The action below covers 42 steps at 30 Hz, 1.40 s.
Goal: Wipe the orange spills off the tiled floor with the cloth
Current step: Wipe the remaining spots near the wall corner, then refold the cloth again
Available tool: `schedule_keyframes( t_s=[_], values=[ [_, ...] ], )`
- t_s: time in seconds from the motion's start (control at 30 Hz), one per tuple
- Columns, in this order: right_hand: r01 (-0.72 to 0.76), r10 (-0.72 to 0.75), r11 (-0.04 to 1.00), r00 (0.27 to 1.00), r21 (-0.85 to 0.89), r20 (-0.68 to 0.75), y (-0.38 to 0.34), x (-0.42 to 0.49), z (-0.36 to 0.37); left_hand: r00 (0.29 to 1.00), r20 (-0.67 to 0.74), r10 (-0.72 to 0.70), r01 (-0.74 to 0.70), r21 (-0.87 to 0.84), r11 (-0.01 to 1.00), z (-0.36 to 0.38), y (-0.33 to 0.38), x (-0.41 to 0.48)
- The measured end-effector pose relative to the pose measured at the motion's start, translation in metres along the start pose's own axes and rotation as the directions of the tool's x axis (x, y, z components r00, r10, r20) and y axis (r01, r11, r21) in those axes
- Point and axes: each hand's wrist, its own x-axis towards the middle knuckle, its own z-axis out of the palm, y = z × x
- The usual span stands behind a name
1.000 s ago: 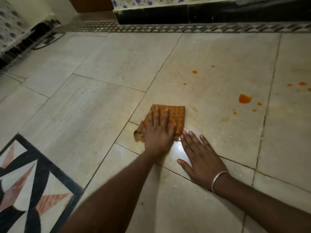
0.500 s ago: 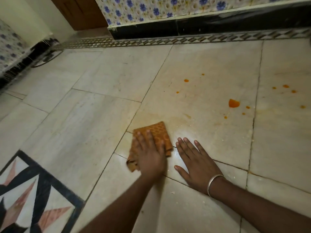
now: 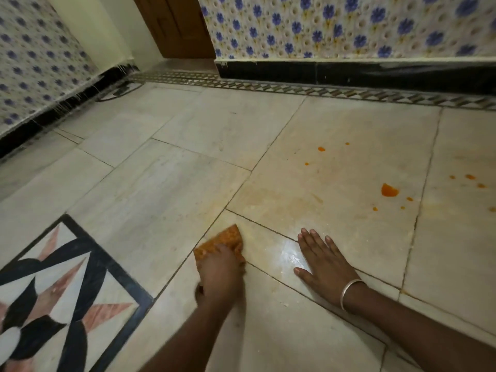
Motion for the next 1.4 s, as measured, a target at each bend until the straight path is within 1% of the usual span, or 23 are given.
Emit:
schedule_keyframes(
  t_s=[0.07, 0.1, 0.17, 0.2, 0.23, 0.27, 0.3, 0.4, 0.43, 0.5, 0.57, 0.67, 0.7, 0.77, 0.83, 0.93, 1.0, 1.07, 1.17, 1.27, 1.3, 1.33, 1.4],
  values=[
    [-0.017, 0.006, 0.994, 0.995, 0.109, 0.104, 0.002, -0.003, -0.016, 0.997, 0.052, 0.058, -0.046, -0.202, 0.978, -0.011, 0.02, -0.021],
    [-0.049, 0.019, 0.981, 0.987, 0.187, 0.16, 0.001, -0.007, -0.029, 0.99, 0.102, 0.102, -0.073, -0.254, 0.964, -0.025, 0.031, -0.027],
    [-0.158, 0.078, 0.909, 0.974, 0.386, 0.215, -0.001, -0.02, -0.057, 0.951, 0.259, 0.171, -0.057, -0.394, 0.917, -0.052, 0.047, -0.03],
    [-0.208, 0.118, 0.862, 0.969, 0.463, 0.217, 0.0, -0.027, -0.074, 0.914, 0.346, 0.212, 0.017, -0.553, 0.833, -0.066, 0.054, -0.028],
    [-0.244, 0.159, 0.825, 0.966, 0.51, 0.206, 0.002, -0.033, -0.093, 0.866, 0.415, 0.278, 0.125, -0.719, 0.684, -0.079, 0.061, -0.026],
    [-0.269, 0.198, 0.794, 0.962, 0.545, 0.187, 0.004, -0.038, -0.114, 0.827, 0.44, 0.35, 0.226, -0.83, 0.51, -0.092, 0.067, -0.025],
    [-0.286, 0.233, 0.765, 0.958, 0.577, 0.166, 0.008, -0.045, -0.138, 0.813, 0.418, 0.405, 0.283, -0.892, 0.352, -0.103, 0.077, -0.025],
    [-0.322, 0.346, 0.63, 0.931, 0.707, 0.115, 0.011, -0.06, -0.22, 0.85, 0.248, 0.465, 0.253, -0.966, 0.052, -0.138, 0.119, -0.024],
    [-0.319, 0.372, 0.594, 0.923, 0.738, 0.1, 0.008, -0.067, -0.249, 0.837, 0.189, 0.513, 0.246, -0.968, -0.044, -0.154, 0.136, -0.024],
    [-0.297, 0.407, 0.616, 0.913, 0.73, 0.028, 0.004, -0.073, -0.298, 0.781, 0.095, 0.617, 0.263, -0.946, -0.187, -0.182, 0.168, -0.024],
    [-0.308, 0.456, 0.645, 0.89, 0.7, -0.029, 0.002, -0.073, -0.341, 0.681, 0.006, 0.732, 0.29, -0.92, -0.263, -0.21, 0.195, -0.027],
    [-0.338, 0.541, 0.652, 0.835, 0.679, -0.104, -0.003, -0.069, -0.395, 0.566, -0.119, 0.816, 0.303, -0.89, -0.34, -0.251, 0.225, -0.042],
    [-0.346, 0.565, 0.642, 0.817, 0.684, -0.116, -0.004, -0.065, -0.41, 0.55, -0.167, 0.819, 0.274, -0.89, -0.365, -0.262, 0.231, -0.048],
    [-0.411, 0.607, 0.678, 0.78, 0.609, -0.15, -0.008, -0.057, -0.438, 0.532, -0.226, 0.816, 0.223, -0.892, -0.392, -0.272, 0.24, -0.058],
    [-0.477, 0.643, 0.683, 0.752, 0.553, -0.146, -0.009, -0.046, -0.456, 0.524, -0.233, 0.819, 0.241, -0.882, -0.405, -0.276, 0.241, -0.061],
    [-0.516, 0.651, 0.651, 0.757, 0.556, -0.059, -0.007, -0.035, -0.466, 0.575, -0.18, 0.799, 0.258, -0.886, -0.385, -0.282, 0.23, -0.055],
    [-0.499, 0.635, 0.638, 0.771, 0.586, -0.036, -0.005, -0.02, -0.461, 0.621, -0.154, 0.769, 0.191, -0.921, -0.339, -0.282, 0.221, -0.039],
    [-0.467, 0.621, 0.637, 0.782, 0.613, -0.049, -0.002, -0.01, -0.447, 0.641, -0.152, 0.752, 0.127, -0.946, -0.3, -0.272, 0.21, -0.028],
    [-0.432, 0.606, 0.615, 0.794, 0.659, -0.045, 0.012, -0.005, -0.419, 0.636, -0.152, 0.757, 0.049, -0.97, -0.236, -0.258, 0.192, -0.012],
    [-0.417, 0.547, 0.63, 0.837, 0.655, 0.005, 0.023, 0.001, -0.393, 0.635, -0.128, 0.762, 0.013, -0.984, -0.176, -0.252, 0.169, 0.009],
    [-0.395, 0.53, 0.62, 0.848, 0.678, 0.009, 0.026, 0.002, -0.387, 0.636, -0.121, 0.762, 0.022, -0.984, -0.175, -0.252, 0.163, 0.015],
    [-0.357, 0.497, 0.607, 0.867, 0.71, 0.011, 0.027, 0.007, -0.382, 0.664, -0.125, 0.737, 0.043, -0.978, -0.204, -0.254, 0.155, 0.022],
    [-0.287, 0.409, 0.604, 0.912, 0.744, 0.02, 0.031, 0.007, -0.376, 0.742, -0.123, 0.659, 0.119, -0.943, -0.31, -0.257, 0.142, 0.029]
  ],
)
